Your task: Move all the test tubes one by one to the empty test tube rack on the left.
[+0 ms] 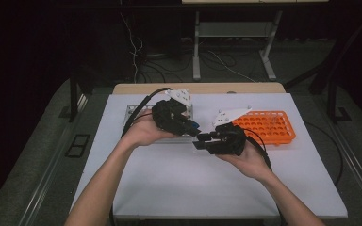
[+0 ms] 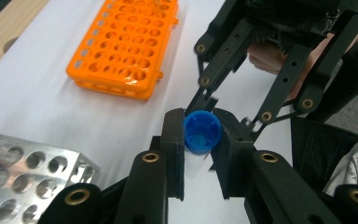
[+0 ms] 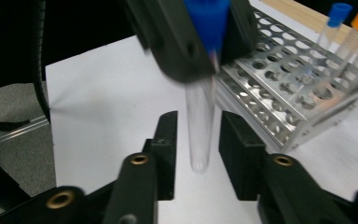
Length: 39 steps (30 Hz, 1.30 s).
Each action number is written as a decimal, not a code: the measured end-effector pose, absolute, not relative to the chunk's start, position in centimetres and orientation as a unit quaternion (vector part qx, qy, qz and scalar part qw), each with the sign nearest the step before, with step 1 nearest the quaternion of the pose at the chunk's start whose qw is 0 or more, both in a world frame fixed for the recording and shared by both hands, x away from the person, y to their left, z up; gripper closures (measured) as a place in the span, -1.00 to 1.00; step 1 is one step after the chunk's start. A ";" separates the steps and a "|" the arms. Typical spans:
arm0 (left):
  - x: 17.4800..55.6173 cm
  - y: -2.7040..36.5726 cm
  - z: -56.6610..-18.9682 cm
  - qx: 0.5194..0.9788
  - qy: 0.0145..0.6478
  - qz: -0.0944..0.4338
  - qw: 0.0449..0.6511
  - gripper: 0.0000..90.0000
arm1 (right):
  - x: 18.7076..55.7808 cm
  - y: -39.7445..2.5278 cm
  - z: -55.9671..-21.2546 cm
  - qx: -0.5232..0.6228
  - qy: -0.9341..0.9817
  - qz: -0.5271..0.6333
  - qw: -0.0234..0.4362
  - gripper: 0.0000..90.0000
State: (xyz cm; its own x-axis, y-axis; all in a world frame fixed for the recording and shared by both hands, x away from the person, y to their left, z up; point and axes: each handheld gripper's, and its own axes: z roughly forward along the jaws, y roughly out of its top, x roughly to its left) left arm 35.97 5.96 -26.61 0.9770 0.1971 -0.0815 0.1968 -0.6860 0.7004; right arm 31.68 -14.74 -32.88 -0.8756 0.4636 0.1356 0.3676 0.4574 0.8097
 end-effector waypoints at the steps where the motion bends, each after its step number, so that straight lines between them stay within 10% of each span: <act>1: 36.1 6.2 -26.5 0.918 0.111 0.001 0.380 0.65 | 31.7 -15.0 -32.9 0.247 0.851 0.461 0.053 0.40; 12: 38.4 9.2 -25.2 0.908 0.159 0.029 0.387 0.65 | 31.4 -17.0 -33.1 0.270 0.840 0.467 0.058 -0.06; 24: 41.5 11.6 -24.3 0.898 0.201 0.059 0.386 0.65 | 30.7 -18.8 -33.3 0.293 0.828 0.475 0.066 -0.99; 39: 46.0 13.1 -25.2 0.881 0.253 0.082 0.390 0.66 | 29.6 -22.7 -33.8 0.323 0.812 0.482 0.068 -0.99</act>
State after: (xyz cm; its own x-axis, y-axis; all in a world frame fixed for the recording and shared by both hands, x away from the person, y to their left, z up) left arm 46.04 13.07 -25.17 0.8586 0.5098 -0.0537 0.3823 -0.5670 0.7296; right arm 29.58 -22.75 -33.84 -0.7827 0.5892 0.2006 0.4587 0.3282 0.8258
